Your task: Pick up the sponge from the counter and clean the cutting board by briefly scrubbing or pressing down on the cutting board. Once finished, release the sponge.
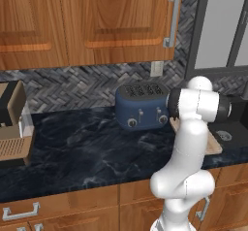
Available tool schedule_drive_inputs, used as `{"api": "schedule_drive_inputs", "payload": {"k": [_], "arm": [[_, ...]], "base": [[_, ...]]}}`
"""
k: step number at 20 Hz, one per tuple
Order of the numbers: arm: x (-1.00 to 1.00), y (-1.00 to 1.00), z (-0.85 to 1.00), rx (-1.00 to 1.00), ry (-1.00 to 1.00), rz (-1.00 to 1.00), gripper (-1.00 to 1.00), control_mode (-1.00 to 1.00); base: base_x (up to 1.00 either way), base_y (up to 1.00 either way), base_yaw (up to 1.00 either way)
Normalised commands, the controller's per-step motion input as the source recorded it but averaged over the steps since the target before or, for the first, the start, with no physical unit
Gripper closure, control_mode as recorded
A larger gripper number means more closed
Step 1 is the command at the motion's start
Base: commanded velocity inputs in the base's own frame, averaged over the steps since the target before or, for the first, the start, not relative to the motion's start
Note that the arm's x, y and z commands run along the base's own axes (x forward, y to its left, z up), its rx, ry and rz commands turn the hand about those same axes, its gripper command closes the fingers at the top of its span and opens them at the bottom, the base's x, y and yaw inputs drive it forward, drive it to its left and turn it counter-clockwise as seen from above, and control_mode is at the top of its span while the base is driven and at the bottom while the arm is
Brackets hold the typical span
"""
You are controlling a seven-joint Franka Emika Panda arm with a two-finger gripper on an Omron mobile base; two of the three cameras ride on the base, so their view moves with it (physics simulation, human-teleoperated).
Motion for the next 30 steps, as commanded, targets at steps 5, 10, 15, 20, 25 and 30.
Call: {"api": "schedule_drive_inputs", "payload": {"k": [5,10,15,20,25,30], "arm": [[0.00,0.47,-0.12,0.00,0.00,-0.08,1.00,-1.00],[0.00,0.40,-0.20,0.00,0.00,-0.08,1.00,-1.00],[-0.16,0.27,-0.29,0.00,0.00,-0.08,1.00,-1.00],[-0.57,0.19,-0.34,0.00,0.00,-0.07,1.00,-1.00],[-0.77,0.25,-0.30,0.00,0.00,-0.04,1.00,-1.00],[-0.90,0.25,-0.27,0.00,0.00,-0.02,1.00,-1.00]], "base": [[0.00,0.00,0.00],[0.00,0.00,0.00],[0.00,0.00,0.00],[0.00,0.00,0.00],[0.00,0.00,0.00],[0.00,0.00,0.00]]}}
